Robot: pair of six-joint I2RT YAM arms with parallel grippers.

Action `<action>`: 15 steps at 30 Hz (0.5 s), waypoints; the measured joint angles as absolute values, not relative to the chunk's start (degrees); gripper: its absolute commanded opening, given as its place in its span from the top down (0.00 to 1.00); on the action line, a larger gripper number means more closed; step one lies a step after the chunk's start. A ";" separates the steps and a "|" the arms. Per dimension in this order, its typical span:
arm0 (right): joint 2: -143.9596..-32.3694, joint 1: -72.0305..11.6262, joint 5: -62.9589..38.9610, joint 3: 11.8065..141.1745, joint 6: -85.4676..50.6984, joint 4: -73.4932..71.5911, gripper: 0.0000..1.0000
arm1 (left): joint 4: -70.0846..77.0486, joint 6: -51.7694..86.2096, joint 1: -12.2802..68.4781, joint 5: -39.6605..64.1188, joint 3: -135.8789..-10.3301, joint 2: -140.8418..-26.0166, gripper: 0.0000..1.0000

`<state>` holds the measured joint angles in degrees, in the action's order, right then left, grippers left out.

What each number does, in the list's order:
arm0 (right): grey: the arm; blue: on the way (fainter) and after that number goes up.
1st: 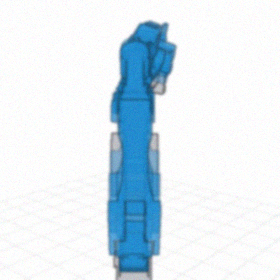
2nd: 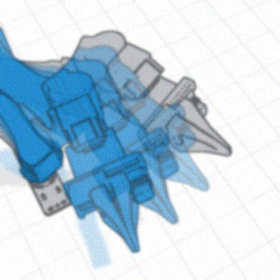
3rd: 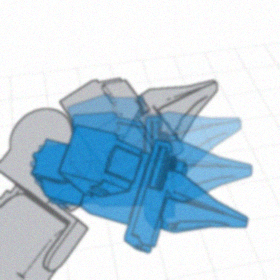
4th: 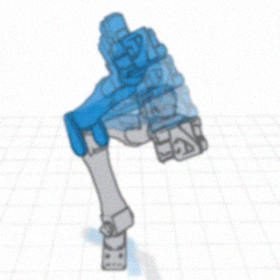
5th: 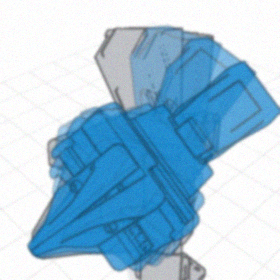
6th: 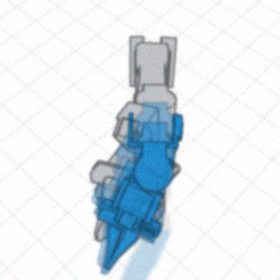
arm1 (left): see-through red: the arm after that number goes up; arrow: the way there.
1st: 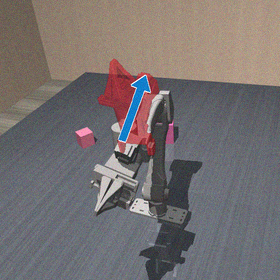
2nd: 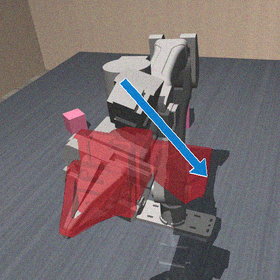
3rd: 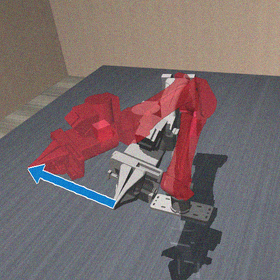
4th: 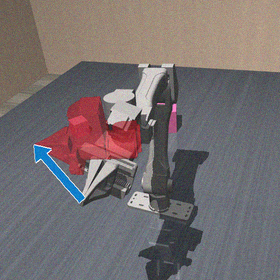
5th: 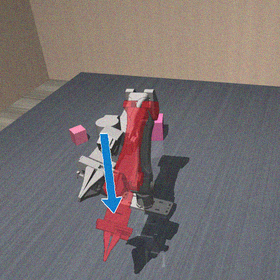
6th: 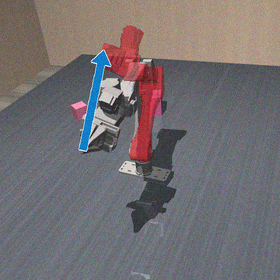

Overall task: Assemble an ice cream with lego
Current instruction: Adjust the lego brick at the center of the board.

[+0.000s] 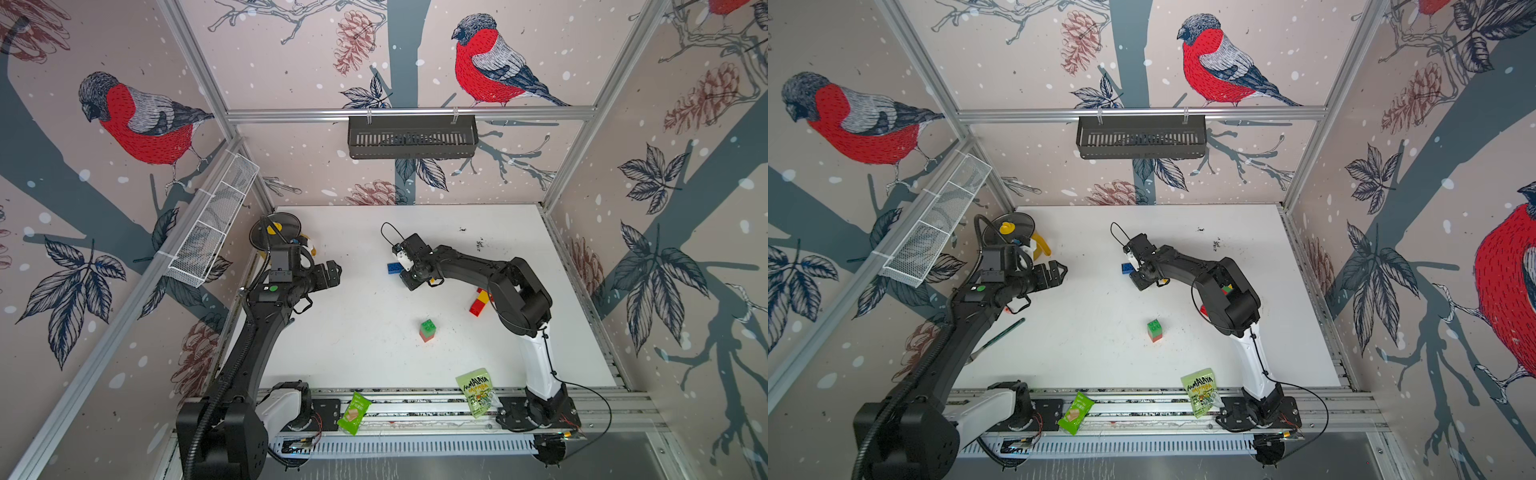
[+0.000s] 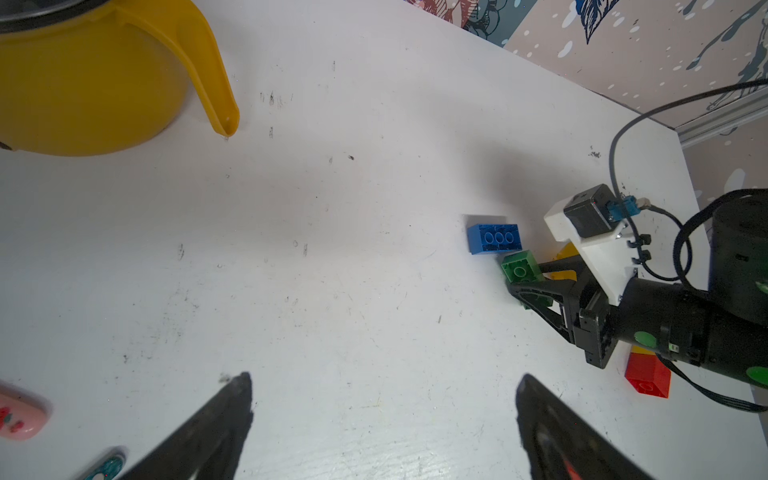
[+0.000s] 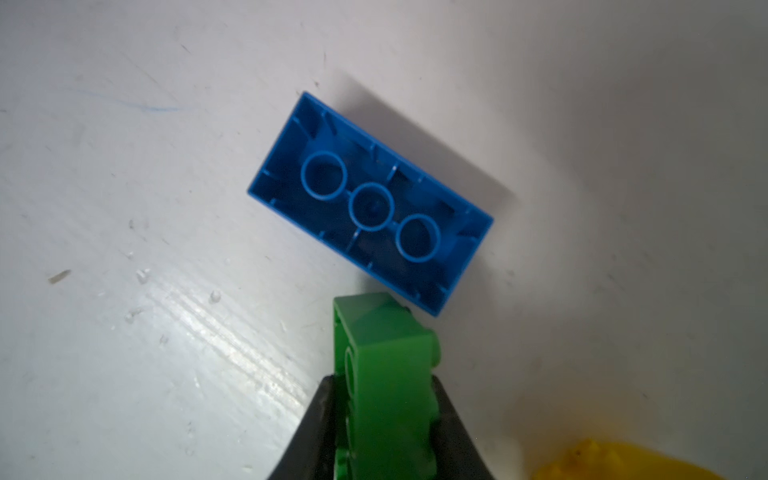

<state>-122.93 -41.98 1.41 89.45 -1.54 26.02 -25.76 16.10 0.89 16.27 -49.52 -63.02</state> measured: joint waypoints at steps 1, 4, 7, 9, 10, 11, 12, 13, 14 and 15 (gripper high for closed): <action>-122.74 -42.48 3.40 89.52 -1.76 26.72 0.78 | -25.76 16.10 0.89 16.25 -49.52 -63.02 0.02; -122.78 -44.18 9.91 91.02 -2.70 30.37 0.78 | -25.76 16.14 0.89 16.23 -49.52 -62.98 0.02; -123.74 -45.76 15.53 94.32 -3.90 33.85 0.73 | -26.00 16.69 0.89 14.79 -49.52 -62.61 0.02; -124.18 -46.50 17.43 95.39 -4.97 35.33 0.64 | -26.00 16.97 0.89 14.39 -49.52 -62.17 0.02; -124.33 -46.85 17.98 95.70 -5.80 36.01 0.63 | -26.00 17.23 0.89 14.15 -49.52 -61.93 0.02; -124.46 -47.13 18.26 95.94 -5.85 36.53 0.62 | -25.98 17.21 0.89 13.63 -49.50 -61.80 0.02; -124.70 -47.48 18.65 96.31 -6.04 37.01 0.63 | -26.00 17.21 0.89 13.32 -49.50 -61.80 0.02; -125.10 -47.86 19.25 96.88 -6.24 37.39 0.63 | -26.06 17.30 0.89 13.26 -49.52 -61.87 0.02; -125.69 -48.27 19.84 97.54 -6.28 37.65 0.63 | -26.15 17.69 0.89 13.21 -49.54 -61.93 0.02; -126.63 -48.73 20.34 98.52 -6.33 38.00 0.65 | -26.22 17.72 0.89 13.21 -49.58 -61.98 0.02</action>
